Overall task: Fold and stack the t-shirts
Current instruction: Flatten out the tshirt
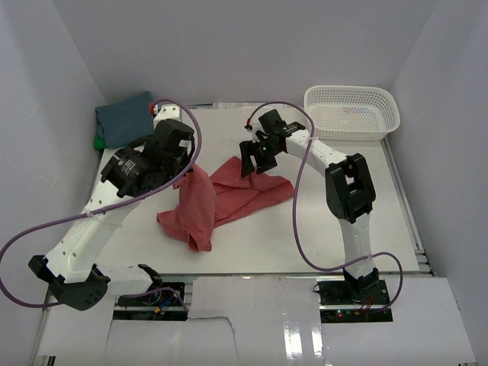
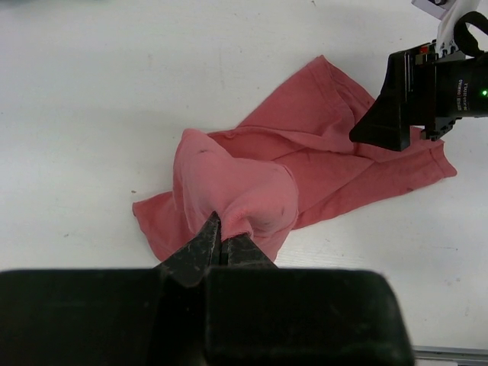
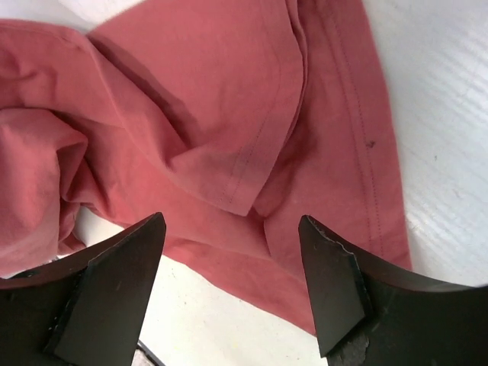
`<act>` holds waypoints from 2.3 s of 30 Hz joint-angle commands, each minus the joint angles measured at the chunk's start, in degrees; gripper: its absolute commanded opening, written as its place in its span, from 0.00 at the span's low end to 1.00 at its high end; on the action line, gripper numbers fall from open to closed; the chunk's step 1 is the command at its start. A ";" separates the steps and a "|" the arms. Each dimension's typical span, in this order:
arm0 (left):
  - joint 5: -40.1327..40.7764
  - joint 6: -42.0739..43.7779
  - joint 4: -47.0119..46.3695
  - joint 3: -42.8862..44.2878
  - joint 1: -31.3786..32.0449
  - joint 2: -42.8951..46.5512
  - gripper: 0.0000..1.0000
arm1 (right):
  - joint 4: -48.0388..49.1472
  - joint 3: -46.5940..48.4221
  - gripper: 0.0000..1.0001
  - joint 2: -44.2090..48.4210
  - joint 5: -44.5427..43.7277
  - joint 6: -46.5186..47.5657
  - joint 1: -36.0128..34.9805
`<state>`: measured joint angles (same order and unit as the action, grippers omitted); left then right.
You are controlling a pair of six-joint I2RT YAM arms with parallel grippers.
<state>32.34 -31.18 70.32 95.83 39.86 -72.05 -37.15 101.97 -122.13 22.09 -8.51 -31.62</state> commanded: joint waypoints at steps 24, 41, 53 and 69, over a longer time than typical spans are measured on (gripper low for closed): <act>0.80 -0.55 0.16 -1.61 -0.31 2.00 0.00 | 7.53 -4.42 0.42 -4.44 9.56 -4.85 -2.13; -25.12 -8.36 -10.46 -18.99 4.08 5.34 0.00 | 6.99 24.91 0.08 -22.00 17.61 -8.97 -1.78; -37.78 -10.04 -24.79 -18.32 22.53 -2.20 0.00 | 30.99 26.69 0.08 -24.56 39.68 -26.37 -2.92; -39.20 -7.32 -31.65 -9.26 33.09 -11.29 0.49 | 40.75 22.04 0.70 -18.42 49.55 -32.27 -2.05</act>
<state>-6.59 -39.07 41.21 87.26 72.38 -87.99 0.25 123.85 -146.26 69.45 -40.36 -35.48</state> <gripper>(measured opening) 0.424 0.655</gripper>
